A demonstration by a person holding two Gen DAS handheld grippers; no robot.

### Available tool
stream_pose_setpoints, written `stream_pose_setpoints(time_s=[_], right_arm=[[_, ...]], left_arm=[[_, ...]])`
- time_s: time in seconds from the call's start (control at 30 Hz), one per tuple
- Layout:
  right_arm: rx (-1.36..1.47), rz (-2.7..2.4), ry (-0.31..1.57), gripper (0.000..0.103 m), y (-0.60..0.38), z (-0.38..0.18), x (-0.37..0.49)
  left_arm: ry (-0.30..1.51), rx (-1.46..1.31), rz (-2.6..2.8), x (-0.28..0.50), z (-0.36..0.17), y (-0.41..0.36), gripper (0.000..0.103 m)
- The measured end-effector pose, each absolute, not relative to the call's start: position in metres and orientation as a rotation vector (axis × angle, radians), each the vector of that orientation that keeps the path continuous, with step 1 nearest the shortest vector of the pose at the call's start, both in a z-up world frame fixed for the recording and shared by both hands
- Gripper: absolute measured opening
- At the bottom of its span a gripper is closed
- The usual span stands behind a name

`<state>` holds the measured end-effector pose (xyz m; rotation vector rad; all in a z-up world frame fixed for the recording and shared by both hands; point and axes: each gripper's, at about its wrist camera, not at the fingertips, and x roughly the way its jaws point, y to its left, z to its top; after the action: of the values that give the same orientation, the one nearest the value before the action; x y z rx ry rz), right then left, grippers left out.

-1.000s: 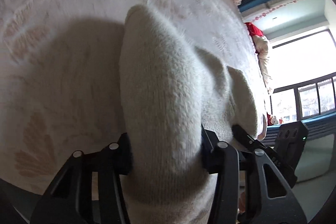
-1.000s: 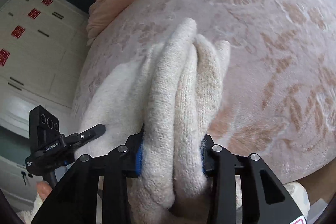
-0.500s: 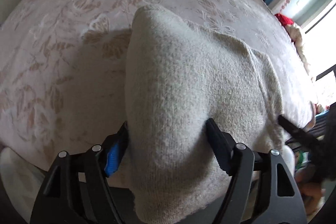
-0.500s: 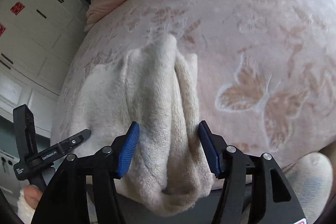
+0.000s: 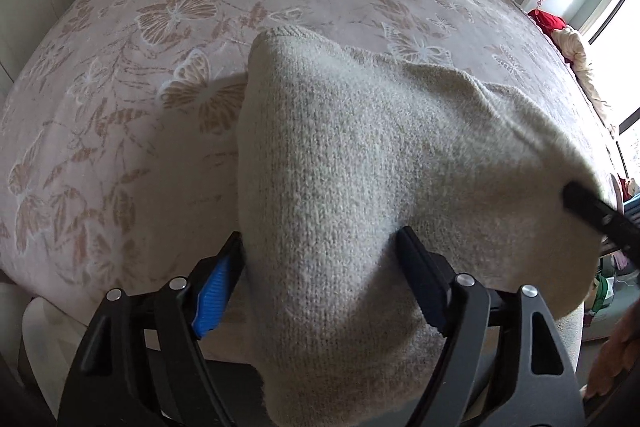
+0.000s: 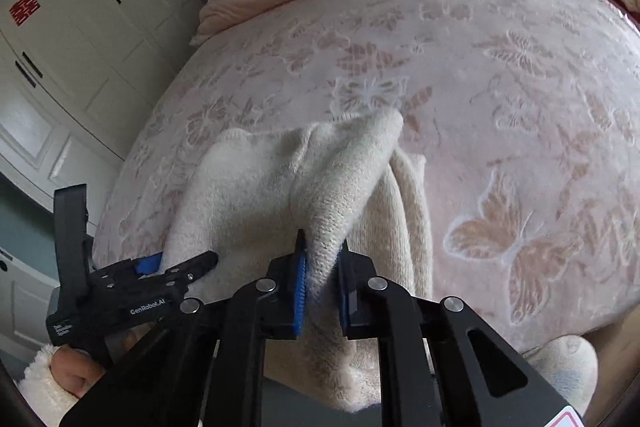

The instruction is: Fold small clothes

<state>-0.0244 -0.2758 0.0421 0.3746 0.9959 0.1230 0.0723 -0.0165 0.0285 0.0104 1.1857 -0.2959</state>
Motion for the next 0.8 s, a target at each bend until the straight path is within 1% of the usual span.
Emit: stream_pose_setpoints(time_s=[0.07, 0.13, 0.17, 0.3, 0.33, 0.4, 0.47, 0.53, 0.63, 0.67, 0.73, 0.8], right_arm=[[0.331, 0.086, 1.042, 0.011, -0.277, 0.021, -0.021], [0.324, 0.058, 1.126, 0.012, -0.277, -0.020, -0.016], [0.344, 0.053, 1.125, 0.013, -0.278, -0.030, -0.018], [0.419, 0.068, 1.109, 0.016, -0.284, -0.018, -0.020], [0.419, 0.079, 1.110, 0.022, -0.283, -0.013, -0.021], [0.424, 0.089, 1.098, 0.026, -0.283, -0.002, -0.027], [0.439, 0.097, 1.098, 0.038, -0.281, 0.002, -0.033], [0.435, 0.108, 1.119, 0.041, -0.277, 0.001, -0.045], [0.460, 0.135, 1.164, 0.040, -0.272, -0.014, -0.062], [0.438, 0.136, 1.174, 0.016, -0.270, -0.019, -0.064], [0.406, 0.115, 1.153, 0.014, -0.270, -0.017, -0.066], [0.391, 0.097, 1.103, 0.014, -0.275, -0.001, -0.068]], left_arm=[[1.179, 0.022, -0.294, 0.071, 0.030, -0.019, 0.078], [1.180, 0.034, -0.291, 0.071, 0.028, -0.021, 0.079], [1.185, 0.031, -0.291, 0.071, 0.028, -0.022, 0.079], [1.177, 0.049, -0.275, 0.068, 0.028, -0.024, 0.080], [1.175, 0.056, -0.272, 0.068, 0.029, -0.024, 0.081], [1.177, 0.049, -0.269, 0.069, 0.030, -0.022, 0.081], [1.182, 0.025, -0.265, 0.069, 0.032, -0.018, 0.081], [1.187, -0.020, -0.278, 0.065, 0.035, -0.011, 0.081], [1.195, -0.069, -0.286, 0.058, 0.036, -0.001, 0.082], [1.199, -0.074, -0.285, 0.056, 0.034, 0.002, 0.082], [1.203, -0.076, -0.283, 0.055, 0.030, 0.003, 0.085], [1.206, -0.077, -0.283, 0.054, 0.031, 0.003, 0.085]])
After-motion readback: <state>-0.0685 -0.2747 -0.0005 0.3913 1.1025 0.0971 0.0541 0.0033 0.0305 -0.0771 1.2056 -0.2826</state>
